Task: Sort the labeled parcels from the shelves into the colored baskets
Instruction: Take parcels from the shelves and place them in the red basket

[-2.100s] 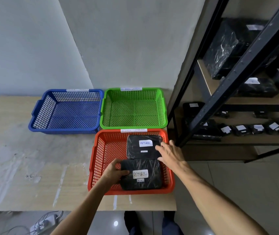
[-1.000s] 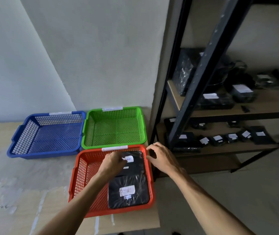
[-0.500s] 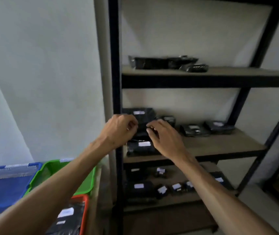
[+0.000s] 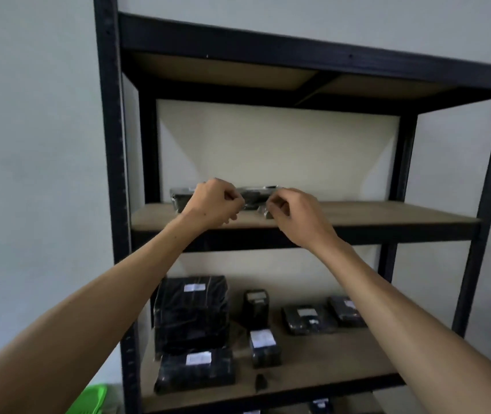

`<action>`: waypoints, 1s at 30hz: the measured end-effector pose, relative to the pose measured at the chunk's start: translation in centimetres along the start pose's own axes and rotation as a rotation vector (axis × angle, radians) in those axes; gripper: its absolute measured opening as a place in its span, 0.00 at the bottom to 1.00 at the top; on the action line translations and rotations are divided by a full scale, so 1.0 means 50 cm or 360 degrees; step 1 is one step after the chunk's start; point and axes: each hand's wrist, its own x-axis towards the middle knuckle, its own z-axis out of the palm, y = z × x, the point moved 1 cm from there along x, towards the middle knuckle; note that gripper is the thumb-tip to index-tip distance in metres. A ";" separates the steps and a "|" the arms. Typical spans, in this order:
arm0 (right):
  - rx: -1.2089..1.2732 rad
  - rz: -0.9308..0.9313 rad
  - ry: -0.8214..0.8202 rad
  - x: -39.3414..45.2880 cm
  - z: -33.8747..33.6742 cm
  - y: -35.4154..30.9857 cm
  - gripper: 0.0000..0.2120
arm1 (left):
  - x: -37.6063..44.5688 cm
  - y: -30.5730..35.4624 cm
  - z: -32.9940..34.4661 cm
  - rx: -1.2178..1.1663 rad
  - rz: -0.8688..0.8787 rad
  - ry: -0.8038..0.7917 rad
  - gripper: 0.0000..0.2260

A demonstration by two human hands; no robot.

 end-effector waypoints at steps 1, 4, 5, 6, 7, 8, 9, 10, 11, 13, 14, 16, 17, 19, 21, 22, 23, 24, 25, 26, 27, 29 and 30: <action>0.0014 0.0061 0.0029 0.021 -0.005 0.024 0.06 | 0.024 -0.005 0.015 -0.0045 -0.0029 -0.0003 0.07; 0.0111 0.0396 0.0017 0.078 -0.010 0.094 0.07 | 0.085 -0.030 0.071 -0.0259 -0.0193 -0.0074 0.07; 0.0151 0.0530 -0.0025 0.095 -0.007 0.117 0.07 | 0.104 -0.041 0.091 -0.0310 -0.0237 -0.0098 0.07; 0.0186 0.0658 -0.0084 0.110 -0.001 0.142 0.08 | 0.126 -0.053 0.111 -0.0308 -0.0260 -0.0124 0.07; 0.0198 0.0761 -0.0150 0.125 0.006 0.163 0.10 | 0.144 -0.064 0.128 -0.0264 -0.0268 -0.0155 0.08; 0.0188 0.0816 -0.0205 0.138 0.012 0.180 0.14 | 0.162 -0.073 0.141 -0.0217 -0.0279 -0.0185 0.11; 0.0159 0.0828 -0.0256 0.151 0.018 0.196 0.17 | 0.178 -0.079 0.152 -0.0195 -0.0290 -0.0218 0.14; 0.0123 0.0815 -0.0305 0.163 0.025 0.211 0.18 | 0.192 -0.083 0.160 -0.0182 -0.0305 -0.0257 0.20; 0.0101 0.0810 -0.0365 0.172 0.033 0.225 0.19 | 0.203 -0.086 0.167 -0.0152 -0.0324 -0.0308 0.25; 0.0130 0.0827 -0.0527 0.182 0.041 0.250 0.22 | 0.214 -0.083 0.177 -0.0037 -0.0334 -0.0466 0.33; 0.0191 0.0841 -0.0613 0.185 0.043 0.262 0.24 | 0.218 -0.079 0.180 0.0025 -0.0326 -0.0541 0.32; 0.0329 0.0880 -0.0769 0.193 0.044 0.286 0.23 | 0.222 -0.070 0.180 0.0091 -0.0313 -0.0656 0.26; 0.0358 0.0884 -0.0833 0.198 0.043 0.296 0.23 | 0.223 -0.065 0.177 0.0078 -0.0327 -0.0694 0.23; 0.0399 0.0886 -0.0901 0.213 0.041 0.316 0.24 | 0.226 -0.061 0.172 0.0038 -0.0376 -0.0718 0.22; 0.0356 0.0942 -0.0831 0.232 0.043 0.328 0.23 | 0.230 -0.063 0.170 0.0010 -0.0431 -0.0722 0.22; 0.0295 0.0969 -0.0779 0.244 0.047 0.335 0.24 | 0.231 -0.064 0.170 0.0000 -0.0446 -0.0719 0.22; 0.0258 0.0997 -0.0747 0.254 0.051 0.336 0.24 | 0.231 -0.065 0.171 -0.0007 -0.0447 -0.0706 0.22; 0.0265 0.1020 -0.0729 0.265 0.059 0.340 0.25 | 0.230 -0.065 0.173 -0.0017 -0.0442 -0.0688 0.22; 0.0318 0.1044 -0.0733 0.274 0.068 0.341 0.26 | 0.229 -0.065 0.174 -0.0020 -0.0440 -0.0664 0.22; 0.0371 0.1072 -0.0748 0.283 0.080 0.342 0.29 | 0.228 -0.065 0.175 -0.0018 -0.0440 -0.0641 0.23; 0.0414 0.1084 -0.0762 0.289 0.089 0.339 0.30 | 0.226 -0.065 0.177 -0.0010 -0.0444 -0.0621 0.25; 0.0419 0.1067 -0.0765 0.295 0.102 0.331 0.28 | 0.220 -0.065 0.179 -0.0003 -0.0455 -0.0601 0.28; 0.0418 0.1066 -0.0757 0.299 0.108 0.332 0.26 | 0.217 -0.063 0.180 0.0005 -0.0456 -0.0602 0.30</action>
